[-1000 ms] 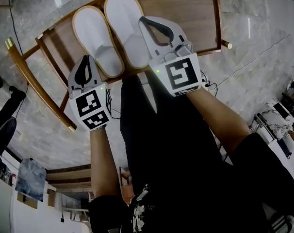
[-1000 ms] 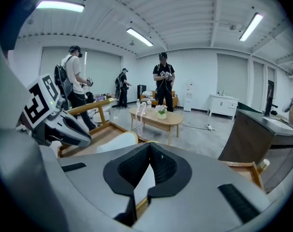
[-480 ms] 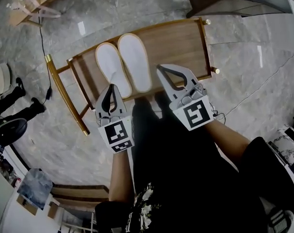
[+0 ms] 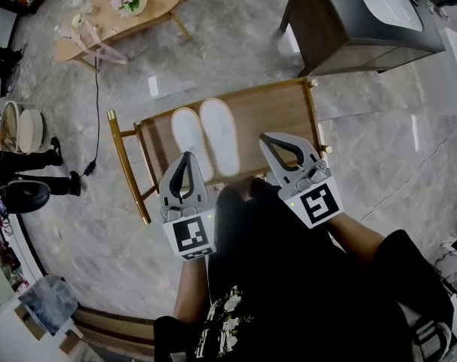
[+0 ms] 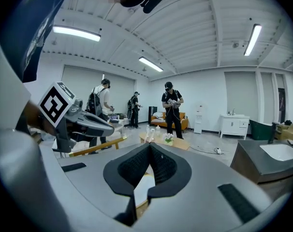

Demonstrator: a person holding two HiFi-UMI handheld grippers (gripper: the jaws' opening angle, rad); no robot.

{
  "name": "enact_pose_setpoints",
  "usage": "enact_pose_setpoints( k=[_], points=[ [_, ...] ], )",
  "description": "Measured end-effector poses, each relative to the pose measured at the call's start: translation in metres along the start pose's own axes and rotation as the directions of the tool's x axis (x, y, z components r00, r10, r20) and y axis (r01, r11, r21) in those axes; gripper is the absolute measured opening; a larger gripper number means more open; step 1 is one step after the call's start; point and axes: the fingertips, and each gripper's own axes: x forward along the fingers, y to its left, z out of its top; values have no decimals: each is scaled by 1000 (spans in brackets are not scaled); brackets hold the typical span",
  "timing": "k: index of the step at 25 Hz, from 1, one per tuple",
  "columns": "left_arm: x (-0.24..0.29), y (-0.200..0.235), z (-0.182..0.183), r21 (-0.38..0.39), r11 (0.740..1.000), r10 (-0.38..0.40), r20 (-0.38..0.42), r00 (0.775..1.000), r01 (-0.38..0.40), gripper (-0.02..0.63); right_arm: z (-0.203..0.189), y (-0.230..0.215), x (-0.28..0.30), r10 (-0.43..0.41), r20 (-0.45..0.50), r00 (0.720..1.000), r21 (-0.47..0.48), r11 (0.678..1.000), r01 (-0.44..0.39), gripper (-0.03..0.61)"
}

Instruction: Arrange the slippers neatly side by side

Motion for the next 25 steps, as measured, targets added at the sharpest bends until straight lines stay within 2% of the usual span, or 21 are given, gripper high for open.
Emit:
enact_pose_setpoints(
  k=[3,6,14,20,25],
  points=[
    [-15,-4,21,-5,999,37,84,996,-37,3,8,-4,-10,3,19,1000,16,1000,-3,-2],
    [-28,-8,32,3,998,66,124,990,-67,3,13,-6,-14,16,14,1000,36,999,-16,-2],
    [-48,-11,34,-16,996,84,133,988,-82,3,28,2,-14,49,43,998,26,998,-50,-2],
    [-55,-14,36,0,997,73,136,988,-74,3,30,11,-18,64,42,997,20,998,-65,-2],
    [-55,-15,31,-17,997,77,128,989,-76,3,27,15,-21,69,44,997,16,997,-70,-2]
  ],
)
